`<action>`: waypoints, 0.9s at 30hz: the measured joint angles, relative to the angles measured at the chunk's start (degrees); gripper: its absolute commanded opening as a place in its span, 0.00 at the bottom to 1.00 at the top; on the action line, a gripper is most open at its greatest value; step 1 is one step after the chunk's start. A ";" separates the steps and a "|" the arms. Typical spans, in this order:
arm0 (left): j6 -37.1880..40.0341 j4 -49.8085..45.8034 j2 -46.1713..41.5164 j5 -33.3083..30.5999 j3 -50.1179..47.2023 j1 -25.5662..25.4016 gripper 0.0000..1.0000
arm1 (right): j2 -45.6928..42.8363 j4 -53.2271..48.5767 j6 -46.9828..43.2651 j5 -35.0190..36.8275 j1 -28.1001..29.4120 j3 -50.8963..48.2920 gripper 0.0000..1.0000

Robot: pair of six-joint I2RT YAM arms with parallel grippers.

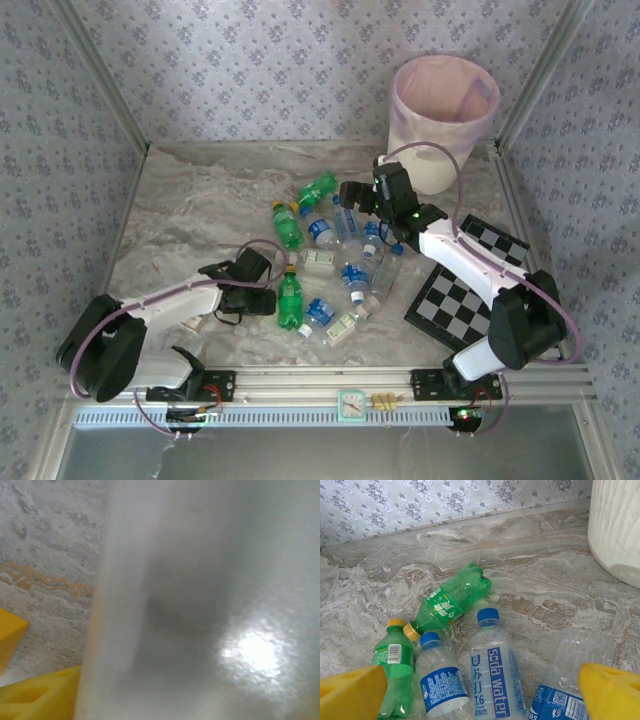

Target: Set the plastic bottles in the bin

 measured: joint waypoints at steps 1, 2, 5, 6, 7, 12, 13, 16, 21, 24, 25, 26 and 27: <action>0.02 -0.02 0.00 -0.09 0.00 0.02 0.70 | 0.00 0.00 0.00 0.00 0.00 0.00 1.00; 0.11 -0.09 0.00 -0.31 0.00 0.02 0.68 | 0.00 0.00 0.00 0.02 0.00 0.00 1.00; 0.26 -0.46 -0.02 -0.81 0.00 0.04 0.63 | 0.00 0.00 0.00 0.02 0.00 0.00 1.00; 0.35 -0.52 -0.02 -0.96 0.00 0.04 0.61 | 0.00 -0.02 0.00 0.04 0.00 0.00 1.00; 0.37 -0.57 -0.07 -1.07 0.00 0.04 0.61 | -0.02 0.00 0.00 0.04 0.00 0.00 1.00; 0.00 -0.74 -1.75 -0.83 0.33 0.00 0.58 | -0.22 0.02 -0.02 -0.15 0.07 0.00 1.00; -0.07 -0.74 -2.54 -0.87 0.61 0.00 0.58 | -0.24 0.09 -0.02 -0.48 0.07 0.00 1.00; -0.50 -0.42 -5.42 -1.73 2.25 0.00 0.56 | -0.31 1.09 -0.04 -2.49 0.22 0.00 1.00; -1.18 5.79 -10.29 -3.67 4.42 0.00 0.55 | -0.33 4.46 -0.48 -8.90 0.79 0.00 1.00; -1.14 11.69 -11.67 -4.04 4.44 0.00 0.55 | -0.33 6.91 -0.50 -13.81 1.14 0.00 1.00; -1.07 13.44 -11.72 -4.04 4.46 0.00 0.54 | -0.33 7.67 -0.48 -15.58 1.25 0.00 1.00; -0.92 15.65 -11.72 -3.98 4.46 0.04 0.54 | -0.33 8.57 -0.48 -17.49 1.33 0.00 1.00; -0.74 17.53 -11.72 -3.63 4.48 0.07 0.54 | -0.33 9.51 -0.46 -19.43 1.40 0.00 1.00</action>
